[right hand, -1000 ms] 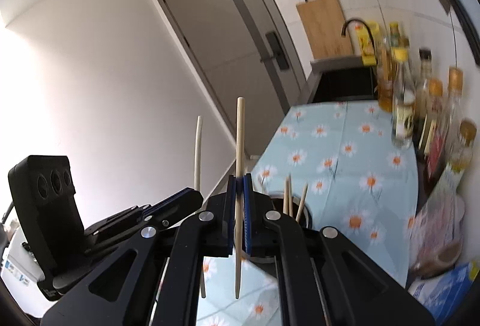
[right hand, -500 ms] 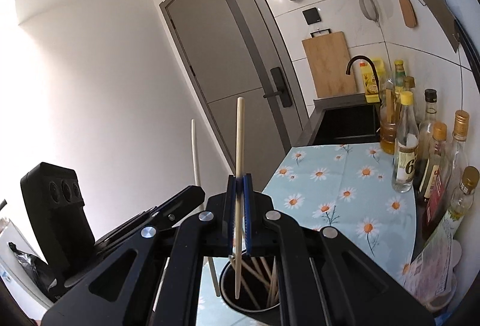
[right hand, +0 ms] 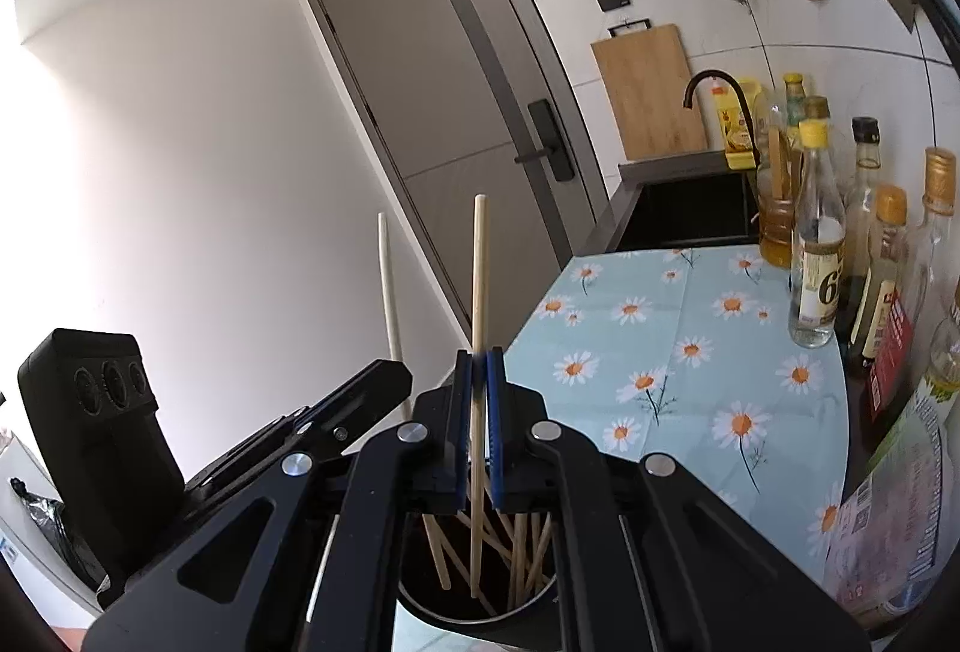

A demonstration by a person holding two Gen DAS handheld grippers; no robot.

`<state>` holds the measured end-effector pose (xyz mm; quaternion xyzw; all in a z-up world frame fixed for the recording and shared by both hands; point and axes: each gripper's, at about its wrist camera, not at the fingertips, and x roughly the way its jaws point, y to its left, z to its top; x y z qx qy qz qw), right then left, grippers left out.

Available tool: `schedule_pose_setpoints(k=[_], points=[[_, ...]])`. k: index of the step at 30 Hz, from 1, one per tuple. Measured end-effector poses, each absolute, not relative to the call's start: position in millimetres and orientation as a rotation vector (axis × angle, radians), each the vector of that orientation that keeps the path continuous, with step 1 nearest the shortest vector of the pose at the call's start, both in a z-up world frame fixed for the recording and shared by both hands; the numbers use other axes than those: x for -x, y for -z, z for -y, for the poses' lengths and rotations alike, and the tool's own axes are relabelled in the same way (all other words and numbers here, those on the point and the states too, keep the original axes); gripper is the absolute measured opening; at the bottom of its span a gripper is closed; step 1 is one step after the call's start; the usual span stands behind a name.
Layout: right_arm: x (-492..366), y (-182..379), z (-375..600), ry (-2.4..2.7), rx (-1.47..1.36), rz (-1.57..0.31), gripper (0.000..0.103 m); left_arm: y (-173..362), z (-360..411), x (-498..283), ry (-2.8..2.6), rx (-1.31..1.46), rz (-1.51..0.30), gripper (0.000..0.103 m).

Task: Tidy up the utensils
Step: 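Lower the chopsticks into the holder and open both grippers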

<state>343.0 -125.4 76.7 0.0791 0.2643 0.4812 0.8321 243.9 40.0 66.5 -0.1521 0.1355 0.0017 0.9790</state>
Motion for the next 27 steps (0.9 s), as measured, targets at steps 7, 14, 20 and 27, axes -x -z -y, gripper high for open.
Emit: schedule_pose_setpoints(k=[7,14,20,27], points=[[-343,-60,123,-1.012,-0.14,-0.571,0.006,-53,-40,-240,-0.007,0.301,-0.28,0.004],[-339,-54,127,-1.006,-0.14,-0.585,0.007,-50,-38,-233,-0.036,0.306,-0.291,0.005],[-334,-57,138,-1.005,-0.159,-0.582,0.021,-52,-39,-227,-0.056,0.311,-0.308,0.006],[-319,-62,158,-1.024,-0.174,-0.557,0.024,-57,-33,-215,-0.083,0.281,-0.335,0.006]])
